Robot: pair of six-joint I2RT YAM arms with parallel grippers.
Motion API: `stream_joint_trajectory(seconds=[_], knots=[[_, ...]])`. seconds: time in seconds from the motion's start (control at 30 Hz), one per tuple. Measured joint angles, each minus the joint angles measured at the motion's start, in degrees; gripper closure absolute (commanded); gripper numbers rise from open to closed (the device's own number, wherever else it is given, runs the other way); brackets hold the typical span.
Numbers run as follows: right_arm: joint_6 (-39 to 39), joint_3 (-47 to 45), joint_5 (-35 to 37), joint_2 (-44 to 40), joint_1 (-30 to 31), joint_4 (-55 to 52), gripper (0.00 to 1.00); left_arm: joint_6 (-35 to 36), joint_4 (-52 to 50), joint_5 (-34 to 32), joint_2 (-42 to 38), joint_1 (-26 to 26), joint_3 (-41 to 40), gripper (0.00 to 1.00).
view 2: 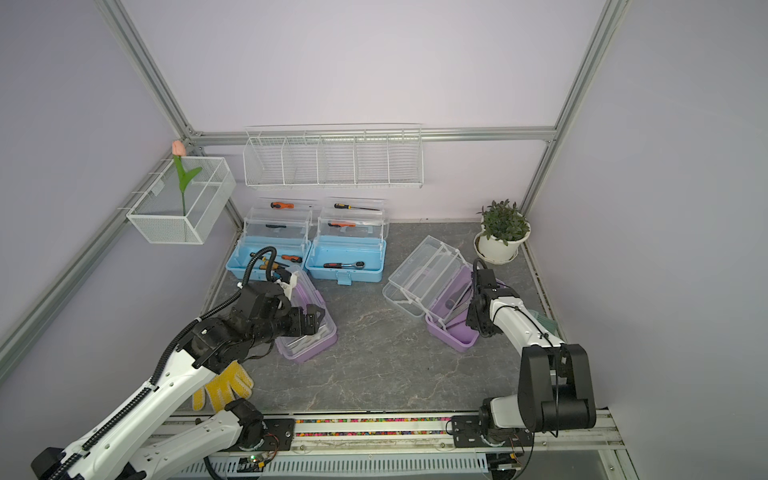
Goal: Close toolboxes
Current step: Move the toolbox to the center of the board.
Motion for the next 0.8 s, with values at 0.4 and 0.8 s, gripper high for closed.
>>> stream_joint_trajectory(seconds=[0.4,0.8], knots=[[-2.4,-0.9,-1.3,-0.7,4.5,2.0,0.84,-2.7,3.9,3.7,2.3,-0.4,-6.0,0.04],[0.0,-6.5,-4.7,-9.1,9.2,0.2,0.89,-5.6,11.4,6.0,7.5,-0.4,-7.1,0.29]])
